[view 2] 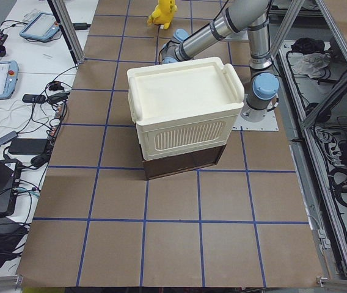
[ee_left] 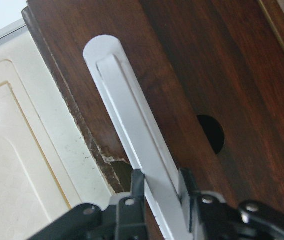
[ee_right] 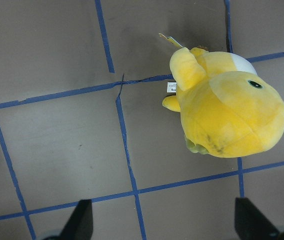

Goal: Pull drawer sideways
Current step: 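Pull the drawer handle with the left gripper, sliding the drawer open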

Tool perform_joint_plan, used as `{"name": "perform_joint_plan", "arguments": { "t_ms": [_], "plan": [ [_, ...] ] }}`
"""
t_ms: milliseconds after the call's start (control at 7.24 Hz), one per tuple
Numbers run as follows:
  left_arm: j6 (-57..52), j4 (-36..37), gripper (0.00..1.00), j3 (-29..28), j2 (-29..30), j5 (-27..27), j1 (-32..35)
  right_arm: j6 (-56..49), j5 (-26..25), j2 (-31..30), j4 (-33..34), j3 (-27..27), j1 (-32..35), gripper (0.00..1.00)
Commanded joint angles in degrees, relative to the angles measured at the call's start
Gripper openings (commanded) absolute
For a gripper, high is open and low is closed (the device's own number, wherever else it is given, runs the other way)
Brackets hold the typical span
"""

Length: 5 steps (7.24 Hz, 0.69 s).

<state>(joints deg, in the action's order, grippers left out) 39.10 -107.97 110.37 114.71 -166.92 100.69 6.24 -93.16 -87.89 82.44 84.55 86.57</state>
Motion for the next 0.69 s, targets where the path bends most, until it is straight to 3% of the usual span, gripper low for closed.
{"name": "perform_joint_plan", "arguments": {
  "t_ms": [0, 553],
  "plan": [
    [-0.08, -0.04, 0.31, -0.33, 0.07, 0.10, 1.26, 0.00, 0.00, 0.00, 0.00, 0.00, 0.00, 1.00],
    [-0.17, -0.04, 0.31, -0.60, 0.16, 0.37, 1.88, 0.00, 0.00, 0.00, 0.00, 0.00, 0.00, 1.00]
  ]
}}
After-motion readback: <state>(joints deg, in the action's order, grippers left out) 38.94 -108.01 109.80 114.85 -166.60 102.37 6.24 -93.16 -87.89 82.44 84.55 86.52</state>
